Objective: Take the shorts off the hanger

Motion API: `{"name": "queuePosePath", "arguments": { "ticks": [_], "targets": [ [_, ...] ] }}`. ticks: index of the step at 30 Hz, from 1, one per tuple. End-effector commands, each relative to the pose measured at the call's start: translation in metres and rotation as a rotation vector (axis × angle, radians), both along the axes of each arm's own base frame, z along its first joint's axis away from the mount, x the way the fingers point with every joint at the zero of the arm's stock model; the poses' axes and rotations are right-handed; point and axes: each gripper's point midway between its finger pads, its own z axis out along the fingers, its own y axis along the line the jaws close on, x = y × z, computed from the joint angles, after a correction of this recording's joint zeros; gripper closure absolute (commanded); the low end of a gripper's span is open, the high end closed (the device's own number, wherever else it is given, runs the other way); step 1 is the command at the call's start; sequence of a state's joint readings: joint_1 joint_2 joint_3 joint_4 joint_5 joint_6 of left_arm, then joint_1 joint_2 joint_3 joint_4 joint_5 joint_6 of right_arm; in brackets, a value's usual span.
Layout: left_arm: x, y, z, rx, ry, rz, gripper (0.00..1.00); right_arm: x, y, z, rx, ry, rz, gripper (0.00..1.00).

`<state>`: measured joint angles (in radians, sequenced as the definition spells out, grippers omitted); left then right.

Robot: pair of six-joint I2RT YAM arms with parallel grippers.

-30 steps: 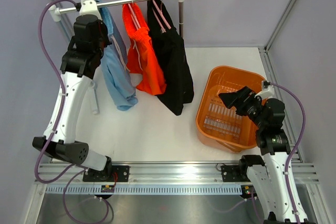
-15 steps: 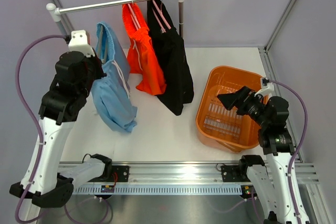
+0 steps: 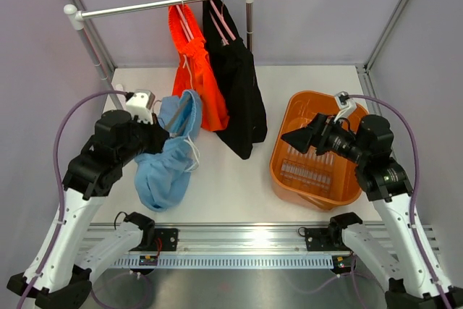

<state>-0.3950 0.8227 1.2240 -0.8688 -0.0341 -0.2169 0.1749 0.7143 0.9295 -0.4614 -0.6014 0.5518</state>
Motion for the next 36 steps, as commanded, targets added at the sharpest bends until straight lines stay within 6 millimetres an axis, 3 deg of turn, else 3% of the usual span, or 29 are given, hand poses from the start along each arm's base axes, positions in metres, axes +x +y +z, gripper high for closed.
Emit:
{"name": "queuePosePath", "arguments": {
  "ticks": [1,2,8,12,16,20,30,36],
  "targets": [
    [-0.018,-0.034,0.013,-0.107,-0.062,-0.198,1.0,-0.005,0.02,0.017,-0.027,-0.031,0.048,0.06],
    [-0.028,-0.041,0.014,-0.136,-0.066,-0.25,1.0,-0.013,0.034,0.017,-0.029,-0.031,0.098,0.06],
    [-0.055,-0.056,0.009,-0.193,-0.062,-0.384,1.0,-0.013,0.077,0.01,-0.081,0.006,0.144,0.12],
    [-0.065,-0.068,0.008,-0.224,-0.045,-0.469,1.0,-0.014,0.112,0.003,-0.155,0.012,0.143,0.14],
    [-0.068,-0.076,0.007,-0.225,-0.04,-0.519,1.0,-0.003,0.129,-0.002,-0.227,0.013,0.084,0.16],
    [-0.064,-0.081,-0.001,-0.199,-0.019,-0.534,1.0,0.013,0.135,0.004,-0.271,-0.001,-0.001,0.17],
    [-0.062,-0.097,-0.01,-0.167,-0.006,-0.567,1.0,0.03,0.14,-0.015,-0.371,0.034,-0.067,0.19],
    [-0.058,-0.106,-0.007,-0.138,-0.014,-0.576,1.0,0.035,0.138,-0.028,-0.427,0.052,-0.084,0.27]
  ]
}}
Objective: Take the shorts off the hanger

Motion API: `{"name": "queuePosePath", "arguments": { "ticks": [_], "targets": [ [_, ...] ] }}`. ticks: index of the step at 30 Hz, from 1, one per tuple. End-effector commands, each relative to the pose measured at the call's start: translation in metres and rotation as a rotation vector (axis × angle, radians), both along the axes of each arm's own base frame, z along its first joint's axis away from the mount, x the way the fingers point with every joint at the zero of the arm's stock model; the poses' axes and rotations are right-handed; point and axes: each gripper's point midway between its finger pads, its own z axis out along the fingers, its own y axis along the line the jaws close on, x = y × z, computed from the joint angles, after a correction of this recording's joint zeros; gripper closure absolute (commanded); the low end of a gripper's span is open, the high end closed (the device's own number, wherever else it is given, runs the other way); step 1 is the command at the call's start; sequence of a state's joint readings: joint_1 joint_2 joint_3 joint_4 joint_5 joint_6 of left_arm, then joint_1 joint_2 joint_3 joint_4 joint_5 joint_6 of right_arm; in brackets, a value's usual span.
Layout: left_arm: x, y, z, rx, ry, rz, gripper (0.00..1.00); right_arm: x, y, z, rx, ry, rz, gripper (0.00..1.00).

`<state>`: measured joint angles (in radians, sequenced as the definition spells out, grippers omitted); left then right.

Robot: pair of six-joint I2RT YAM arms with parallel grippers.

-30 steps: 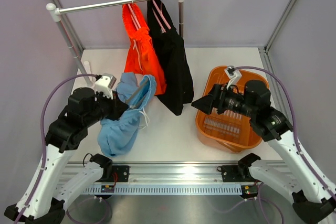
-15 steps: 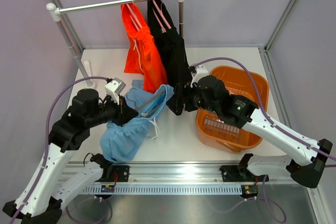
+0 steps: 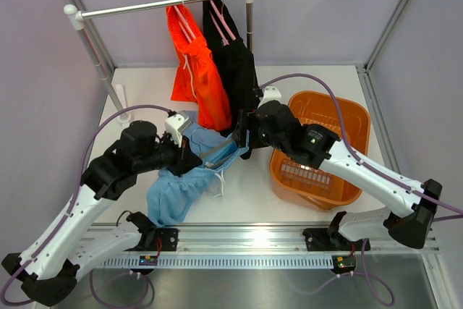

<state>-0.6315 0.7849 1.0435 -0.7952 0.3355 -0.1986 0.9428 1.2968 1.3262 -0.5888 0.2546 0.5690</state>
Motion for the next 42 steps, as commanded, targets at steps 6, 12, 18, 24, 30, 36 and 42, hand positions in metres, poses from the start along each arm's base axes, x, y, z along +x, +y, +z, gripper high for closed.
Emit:
{"name": "queuePosePath", "arguments": {
  "ticks": [6,12,18,24,30,36,42],
  "targets": [
    [0.024,-0.014,0.033,-0.034,-0.139,0.023,1.0,0.001,-0.011,0.007,-0.03,-0.031,-0.044,0.33],
    [0.026,-0.018,0.038,-0.043,-0.152,0.017,1.0,-0.003,-0.018,0.0,-0.053,-0.022,-0.039,0.36],
    [0.027,-0.019,0.042,-0.036,-0.159,0.013,1.0,-0.005,-0.016,-0.01,-0.058,-0.005,-0.03,0.37],
    [0.026,-0.021,0.044,-0.036,-0.162,0.006,1.0,-0.002,-0.009,-0.019,-0.079,0.015,-0.022,0.38],
    [0.023,-0.022,0.042,-0.029,-0.157,-0.014,1.0,0.005,-0.004,-0.024,-0.1,0.016,-0.033,0.41],
    [0.019,-0.021,0.046,-0.026,-0.167,-0.024,1.0,0.012,-0.001,-0.028,-0.126,0.018,-0.051,0.48],
    [0.013,-0.017,0.043,-0.007,-0.169,-0.04,1.0,0.023,-0.021,-0.021,-0.195,-0.03,-0.137,0.85]
  ]
}}
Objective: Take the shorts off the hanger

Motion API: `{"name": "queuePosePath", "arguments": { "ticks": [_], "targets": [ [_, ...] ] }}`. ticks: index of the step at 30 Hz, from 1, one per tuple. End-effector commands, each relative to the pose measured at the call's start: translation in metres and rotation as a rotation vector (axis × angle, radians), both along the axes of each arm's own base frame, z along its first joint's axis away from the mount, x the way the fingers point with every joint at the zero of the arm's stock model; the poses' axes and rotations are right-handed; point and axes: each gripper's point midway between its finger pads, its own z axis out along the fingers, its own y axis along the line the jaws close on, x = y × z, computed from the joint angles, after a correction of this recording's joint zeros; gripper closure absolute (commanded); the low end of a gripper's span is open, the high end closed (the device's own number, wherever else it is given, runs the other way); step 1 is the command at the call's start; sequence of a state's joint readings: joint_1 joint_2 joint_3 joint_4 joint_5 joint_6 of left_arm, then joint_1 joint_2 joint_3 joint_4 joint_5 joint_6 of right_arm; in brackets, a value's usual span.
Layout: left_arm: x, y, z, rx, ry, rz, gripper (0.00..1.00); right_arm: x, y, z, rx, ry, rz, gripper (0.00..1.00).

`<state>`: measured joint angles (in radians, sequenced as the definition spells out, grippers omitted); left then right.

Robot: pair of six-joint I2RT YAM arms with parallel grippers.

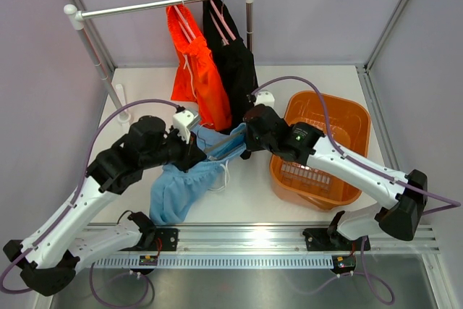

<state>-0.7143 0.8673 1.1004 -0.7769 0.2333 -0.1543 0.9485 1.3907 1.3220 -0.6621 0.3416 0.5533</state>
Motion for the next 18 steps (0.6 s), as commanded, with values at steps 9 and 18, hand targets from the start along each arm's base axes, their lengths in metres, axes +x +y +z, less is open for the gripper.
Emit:
{"name": "queuePosePath", "arguments": {
  "ticks": [9,18],
  "targets": [
    [-0.015,0.007,0.037,-0.056,-0.124,-0.062,1.0,0.045,-0.062,0.048,-0.07,-0.127,-0.222,1.0],
    [-0.025,0.016,0.041,-0.062,-0.163,-0.079,1.0,0.059,-0.077,0.045,-0.069,-0.106,-0.249,1.0]
  ]
}}
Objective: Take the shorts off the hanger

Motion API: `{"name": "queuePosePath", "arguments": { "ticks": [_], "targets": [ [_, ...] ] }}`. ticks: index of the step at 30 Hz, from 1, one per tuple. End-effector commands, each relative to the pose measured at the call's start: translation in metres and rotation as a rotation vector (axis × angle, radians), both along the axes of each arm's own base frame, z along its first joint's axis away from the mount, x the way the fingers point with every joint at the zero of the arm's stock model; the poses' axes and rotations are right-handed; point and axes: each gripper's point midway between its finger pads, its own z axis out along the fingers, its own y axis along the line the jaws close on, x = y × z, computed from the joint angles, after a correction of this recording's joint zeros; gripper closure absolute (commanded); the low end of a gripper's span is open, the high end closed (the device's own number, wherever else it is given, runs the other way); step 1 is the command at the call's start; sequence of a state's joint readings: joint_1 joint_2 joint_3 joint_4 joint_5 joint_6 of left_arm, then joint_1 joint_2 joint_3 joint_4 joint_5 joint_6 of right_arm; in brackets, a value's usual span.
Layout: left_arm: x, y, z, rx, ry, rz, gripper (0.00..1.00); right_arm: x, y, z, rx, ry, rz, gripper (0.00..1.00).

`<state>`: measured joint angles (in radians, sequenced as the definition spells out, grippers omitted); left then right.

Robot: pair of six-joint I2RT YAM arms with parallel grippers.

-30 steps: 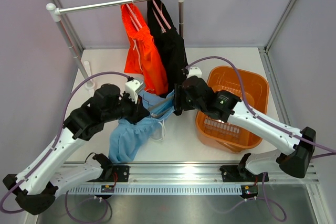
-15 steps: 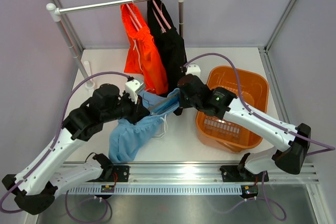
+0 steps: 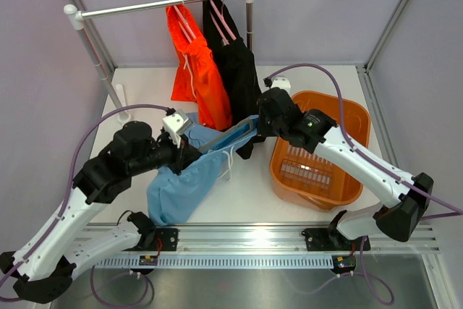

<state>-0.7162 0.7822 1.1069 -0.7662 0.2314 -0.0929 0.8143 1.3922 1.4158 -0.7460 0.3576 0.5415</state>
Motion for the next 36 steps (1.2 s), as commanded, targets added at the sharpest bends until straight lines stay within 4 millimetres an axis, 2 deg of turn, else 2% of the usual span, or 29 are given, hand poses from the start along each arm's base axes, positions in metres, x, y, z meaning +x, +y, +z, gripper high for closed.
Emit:
{"name": "queuePosePath", "arguments": {
  "ticks": [1,3,7,9,14,15,17,18,21,22,28,29,31,32,36],
  "targets": [
    [-0.017,0.008,0.02,-0.032,-0.053,-0.04,1.0,0.023,-0.033,0.02,-0.05,-0.08,-0.105,1.0],
    [-0.012,0.011,0.025,-0.048,-0.07,-0.002,1.0,0.016,-0.024,0.018,-0.015,-0.053,-0.06,1.0],
    [-0.001,0.011,0.047,-0.136,-0.135,0.065,1.0,0.003,-0.012,0.018,0.04,-0.047,-0.012,1.0],
    [0.003,0.013,0.064,-0.203,-0.175,0.108,1.0,-0.011,0.0,0.019,0.037,-0.051,0.032,1.0],
    [0.016,0.018,0.087,-0.309,-0.209,0.206,1.0,-0.041,0.029,0.02,0.054,-0.046,0.119,1.0],
    [0.018,0.019,0.094,-0.334,-0.225,0.223,1.0,-0.052,0.039,0.019,0.055,-0.047,0.153,1.0],
    [0.022,0.021,0.101,-0.376,-0.23,0.258,1.0,-0.064,0.05,0.017,0.057,-0.045,0.184,1.0],
    [0.027,0.024,0.108,-0.397,-0.248,0.288,1.0,-0.076,0.06,0.016,0.048,-0.05,0.217,1.0],
    [0.037,0.031,0.121,-0.436,-0.267,0.365,1.0,-0.092,0.074,0.009,0.026,-0.04,0.252,1.0],
    [0.041,0.032,0.121,-0.434,-0.267,0.388,1.0,-0.104,0.079,0.006,0.015,-0.032,0.278,1.0],
    [0.065,0.057,0.144,-0.492,-0.33,0.585,1.0,-0.139,0.091,-0.001,-0.017,-0.032,0.342,1.0],
    [0.07,0.064,0.145,-0.491,-0.342,0.635,1.0,-0.15,0.095,-0.002,-0.023,-0.032,0.369,1.0],
    [0.075,0.071,0.15,-0.511,-0.375,0.681,1.0,-0.161,0.094,-0.002,-0.035,-0.034,0.389,1.0],
    [0.078,0.077,0.151,-0.511,-0.389,0.718,1.0,-0.174,0.097,-0.002,-0.04,-0.037,0.419,1.0],
    [0.085,0.084,0.162,-0.499,-0.433,0.766,1.0,-0.193,0.092,-0.006,-0.072,-0.029,0.439,1.0]
  ]
}}
